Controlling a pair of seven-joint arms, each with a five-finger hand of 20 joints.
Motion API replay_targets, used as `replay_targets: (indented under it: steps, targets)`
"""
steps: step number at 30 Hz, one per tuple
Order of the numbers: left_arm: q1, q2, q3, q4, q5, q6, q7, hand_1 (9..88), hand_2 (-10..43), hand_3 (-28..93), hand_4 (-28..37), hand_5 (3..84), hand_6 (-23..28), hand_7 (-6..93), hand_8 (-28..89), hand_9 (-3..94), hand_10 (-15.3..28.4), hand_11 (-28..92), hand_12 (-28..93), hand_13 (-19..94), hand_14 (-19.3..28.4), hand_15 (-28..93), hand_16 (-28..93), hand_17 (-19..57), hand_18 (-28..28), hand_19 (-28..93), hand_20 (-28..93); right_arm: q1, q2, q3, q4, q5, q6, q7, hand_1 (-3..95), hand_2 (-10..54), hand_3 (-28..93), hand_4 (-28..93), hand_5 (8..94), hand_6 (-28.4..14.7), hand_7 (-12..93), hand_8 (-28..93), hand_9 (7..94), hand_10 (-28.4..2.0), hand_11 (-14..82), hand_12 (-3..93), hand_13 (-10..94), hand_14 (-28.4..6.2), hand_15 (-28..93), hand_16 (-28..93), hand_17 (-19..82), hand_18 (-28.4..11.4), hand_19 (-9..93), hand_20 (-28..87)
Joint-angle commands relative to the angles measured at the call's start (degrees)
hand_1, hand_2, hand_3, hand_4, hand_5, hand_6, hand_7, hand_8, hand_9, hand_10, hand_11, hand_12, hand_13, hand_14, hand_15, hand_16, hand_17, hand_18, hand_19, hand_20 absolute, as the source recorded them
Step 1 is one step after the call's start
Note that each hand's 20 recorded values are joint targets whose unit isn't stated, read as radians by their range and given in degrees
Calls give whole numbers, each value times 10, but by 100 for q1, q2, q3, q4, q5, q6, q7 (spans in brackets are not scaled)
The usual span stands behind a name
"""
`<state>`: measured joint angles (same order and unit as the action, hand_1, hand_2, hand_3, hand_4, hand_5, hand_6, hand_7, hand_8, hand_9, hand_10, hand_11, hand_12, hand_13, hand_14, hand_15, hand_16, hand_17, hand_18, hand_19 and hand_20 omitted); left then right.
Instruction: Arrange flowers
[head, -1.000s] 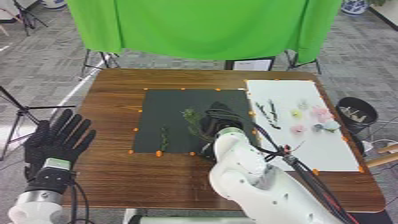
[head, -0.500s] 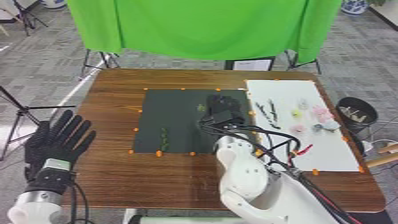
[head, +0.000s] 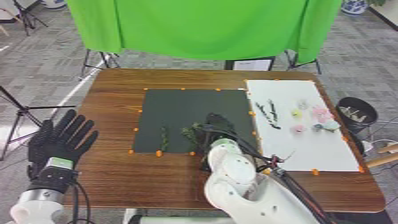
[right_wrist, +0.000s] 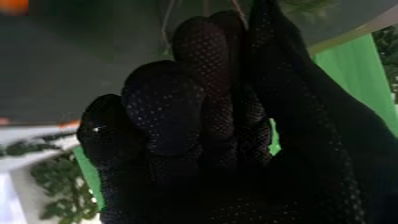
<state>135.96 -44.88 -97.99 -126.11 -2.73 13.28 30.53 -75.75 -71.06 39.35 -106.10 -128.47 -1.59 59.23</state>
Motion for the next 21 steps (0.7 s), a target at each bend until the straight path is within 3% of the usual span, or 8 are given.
replay_targets:
  steps: [1,5,10,14,21]
  targets:
    - [76,17,-6,-45,20,96,-76,280,130,721,-283,441,83,122,-82,373,147,196,108,267,155,344,-64,-63,140,343,100,-294,-139,-36,-92,-19,397,-32,440,-95,726,-110,724,-33,522,149,854,-160,364,309,894,-66,548,349,637,-192,932,358]
    - [83,8,-5,-50,16,107,-62,279,130,721,-283,442,84,121,-82,373,147,195,108,266,155,344,-64,-62,140,343,100,-258,-143,-24,-128,0,475,-42,427,-95,706,-127,728,-42,478,160,852,-164,360,298,896,-70,535,351,639,-190,932,353]
    - [17,-27,38,-28,45,121,-149,279,130,721,-283,441,84,121,-81,373,147,196,108,267,155,345,-65,-62,140,343,100,-273,-192,3,-136,-61,512,-115,405,-95,712,-136,733,-51,432,164,854,-167,354,292,898,-72,527,350,641,-187,932,348]
    - [37,-11,47,-29,51,87,-107,279,130,722,-283,442,84,121,-81,373,146,196,108,266,155,345,-64,-62,140,344,100,-214,-122,-59,-136,-238,630,-202,388,-90,714,-136,733,-59,398,159,846,-172,345,288,898,-73,525,348,644,-184,932,342]
    - [-37,-57,96,-11,66,119,-239,279,130,722,-283,441,83,122,-81,373,147,197,107,266,154,345,-65,-62,140,343,100,-298,-262,59,-110,-74,390,-233,379,-87,715,-140,727,-62,390,156,839,-175,345,287,899,-74,520,346,645,-181,932,337]
